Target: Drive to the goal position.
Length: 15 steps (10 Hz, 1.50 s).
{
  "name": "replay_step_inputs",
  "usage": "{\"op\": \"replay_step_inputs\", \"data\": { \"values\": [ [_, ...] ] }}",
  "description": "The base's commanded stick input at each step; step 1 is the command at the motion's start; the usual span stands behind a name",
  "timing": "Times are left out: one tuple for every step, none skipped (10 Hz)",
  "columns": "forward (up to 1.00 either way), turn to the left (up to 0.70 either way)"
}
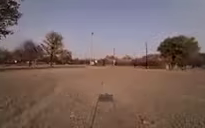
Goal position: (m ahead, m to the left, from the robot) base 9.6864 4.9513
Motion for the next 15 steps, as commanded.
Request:
{"op": "replay_step_inputs", "data": {
  "values": [
    [0.7,0.0],
    [0.7,0.0],
    [0.7,0.0],
    [0.7,0.0],
    [0.7,0.0],
    [0.7,0.0],
    [0.7,0.0],
    [0.7,0.0],
    [0.7,0.0],
    [0.7,0.0],
    [0.7,0.0],
    [0.7,0.0],
    [0.7,0.0],
    [0.7,0.0],
    [0.7,0.0]
  ]
}}
